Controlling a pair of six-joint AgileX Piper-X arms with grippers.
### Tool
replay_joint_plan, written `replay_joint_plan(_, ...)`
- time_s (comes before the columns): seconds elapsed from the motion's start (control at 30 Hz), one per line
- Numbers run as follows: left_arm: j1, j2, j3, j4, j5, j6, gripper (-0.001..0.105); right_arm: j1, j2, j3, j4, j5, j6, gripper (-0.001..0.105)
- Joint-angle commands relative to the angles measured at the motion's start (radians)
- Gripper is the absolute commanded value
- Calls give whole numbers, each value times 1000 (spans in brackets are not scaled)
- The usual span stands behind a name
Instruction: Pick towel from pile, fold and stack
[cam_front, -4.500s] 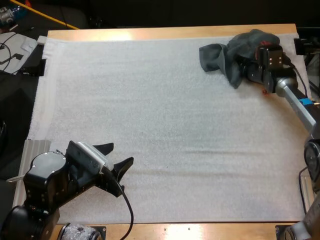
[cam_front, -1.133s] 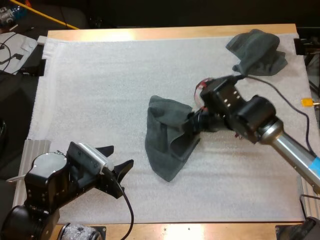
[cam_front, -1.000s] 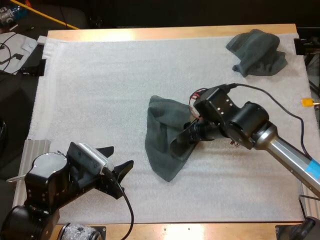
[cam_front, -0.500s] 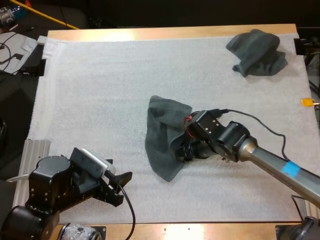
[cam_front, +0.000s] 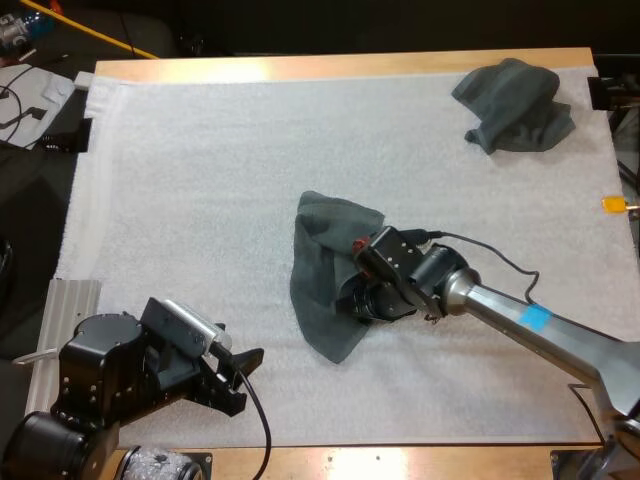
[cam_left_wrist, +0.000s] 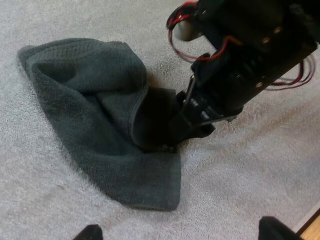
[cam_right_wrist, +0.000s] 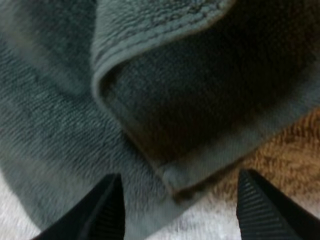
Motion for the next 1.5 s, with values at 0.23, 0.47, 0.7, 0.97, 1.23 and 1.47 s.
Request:
replay_joint_plan(0.23, -4, 3, -5, 11, 16, -4, 61, -1, 80, 2, -93, -28, 88, 45)
replay_joint_plan(0.47, -3, 3, -6, 14, 18, -2, 61, -1, 85, 1, -105, -17, 101, 10)
replay_joint_plan(0.7, -4, 1, -5, 15, 12, -2, 60, 0, 21, 1, -76, 14, 54, 0)
replay_joint_plan(0.97, -6, 0, -5, 15, 17, 5, 60, -4, -183, -59, 90, 172, -116, 0)
replay_joint_plan(1.23, -5, 1, -5, 11, 19, 11, 61, -3, -277, -197, 285, 317, -254, 0)
replay_joint_plan(1.47, -4, 2, -7, 19, 15, 4, 60, -5, -278, -186, 305, 281, -229, 33)
